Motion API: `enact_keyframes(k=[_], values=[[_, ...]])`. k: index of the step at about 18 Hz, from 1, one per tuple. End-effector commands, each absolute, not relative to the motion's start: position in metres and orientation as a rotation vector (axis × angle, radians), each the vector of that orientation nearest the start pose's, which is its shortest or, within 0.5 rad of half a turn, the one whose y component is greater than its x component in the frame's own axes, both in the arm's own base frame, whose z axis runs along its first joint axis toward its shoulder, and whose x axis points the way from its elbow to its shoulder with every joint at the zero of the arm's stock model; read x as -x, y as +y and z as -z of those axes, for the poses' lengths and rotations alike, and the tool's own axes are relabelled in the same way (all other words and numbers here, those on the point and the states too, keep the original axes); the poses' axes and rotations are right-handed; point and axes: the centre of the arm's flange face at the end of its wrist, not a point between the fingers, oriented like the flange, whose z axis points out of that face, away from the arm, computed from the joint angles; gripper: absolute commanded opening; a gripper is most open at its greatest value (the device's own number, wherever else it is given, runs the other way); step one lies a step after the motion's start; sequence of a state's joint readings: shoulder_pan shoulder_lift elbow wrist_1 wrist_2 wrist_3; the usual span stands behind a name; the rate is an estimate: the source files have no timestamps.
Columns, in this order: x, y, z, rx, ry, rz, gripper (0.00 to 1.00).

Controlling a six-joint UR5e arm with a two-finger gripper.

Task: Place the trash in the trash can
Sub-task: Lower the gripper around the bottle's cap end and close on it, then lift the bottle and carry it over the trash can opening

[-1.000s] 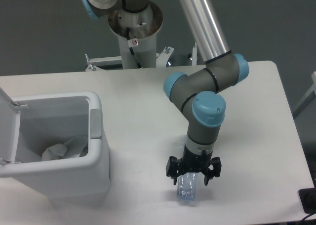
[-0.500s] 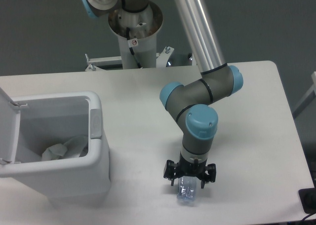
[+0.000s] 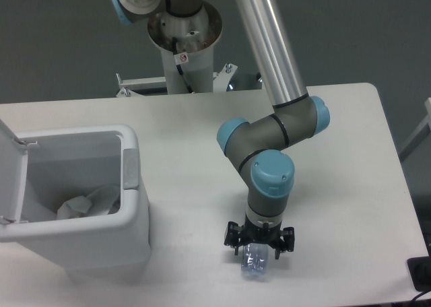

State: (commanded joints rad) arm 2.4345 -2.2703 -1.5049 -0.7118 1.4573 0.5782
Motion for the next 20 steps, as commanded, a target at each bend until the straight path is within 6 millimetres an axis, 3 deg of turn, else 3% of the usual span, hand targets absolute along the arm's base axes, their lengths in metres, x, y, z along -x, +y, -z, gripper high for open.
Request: enact_keyframes(k=[8, 20], values=[[0.4415, 0.5730, -0.1776, 2.876, -0.379, -0.090, 0.69], [0.4409, 0.5713, -0.1819, 2.872, -0.380, -0.091, 0.61]])
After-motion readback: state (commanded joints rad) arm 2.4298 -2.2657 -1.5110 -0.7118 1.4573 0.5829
